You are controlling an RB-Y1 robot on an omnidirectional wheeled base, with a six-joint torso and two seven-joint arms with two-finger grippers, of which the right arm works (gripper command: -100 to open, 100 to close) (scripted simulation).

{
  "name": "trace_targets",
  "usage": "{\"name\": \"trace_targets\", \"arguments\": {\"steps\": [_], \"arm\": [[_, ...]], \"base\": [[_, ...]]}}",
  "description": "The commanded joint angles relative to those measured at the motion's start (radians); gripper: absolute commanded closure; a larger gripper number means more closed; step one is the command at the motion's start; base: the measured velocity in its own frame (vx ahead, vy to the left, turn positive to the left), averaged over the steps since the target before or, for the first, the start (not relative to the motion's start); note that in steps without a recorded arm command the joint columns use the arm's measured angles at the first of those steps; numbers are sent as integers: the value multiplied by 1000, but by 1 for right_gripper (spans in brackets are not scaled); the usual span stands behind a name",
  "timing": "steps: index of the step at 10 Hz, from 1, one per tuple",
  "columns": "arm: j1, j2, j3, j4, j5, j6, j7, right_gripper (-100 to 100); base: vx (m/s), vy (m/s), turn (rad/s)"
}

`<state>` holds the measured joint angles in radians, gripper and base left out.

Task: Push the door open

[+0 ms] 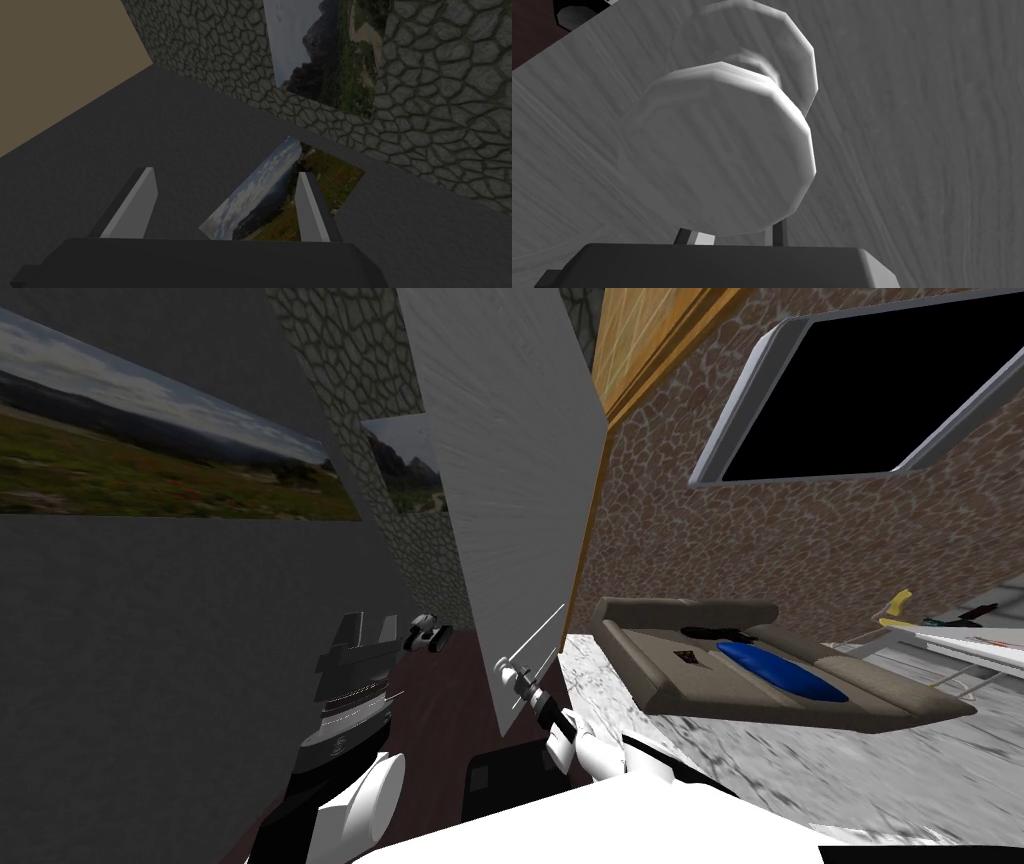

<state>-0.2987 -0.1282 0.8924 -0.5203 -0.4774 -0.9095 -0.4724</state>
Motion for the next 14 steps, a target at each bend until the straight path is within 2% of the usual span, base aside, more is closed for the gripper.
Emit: {"name": "trace_targets", "arguments": {"steps": [1, 3, 4, 5, 7, 9, 10, 12, 14], "arm": [[-15, 17, 7, -4, -20, -11, -50, 100], [-15, 21, 14, -4, -33, -9, -104, 100], [-15, 21, 14, 10, -33, -9, -107, 100], [-15, 21, 14, -4, -33, -9, -107, 100], [-17, 29, 27, -6, -60, -4, -177, 100], [-17, 29, 27, -6, -60, -4, -190, 100], [-18, 32, 33, -6, -73, -2, -231, 100], [-18, 32, 33, 15, -73, -2, -231, 100], [-18, 32, 33, -6, -73, -2, -231, 100]], "base": [[44, 48, -71], [39, 40, -34], [28, 30, -7], [11, 13, 1], [29, 31, -51], [23, 28, -12], [30, 17, -33], [17, 24, -3], [-2, 3, -1]]}}
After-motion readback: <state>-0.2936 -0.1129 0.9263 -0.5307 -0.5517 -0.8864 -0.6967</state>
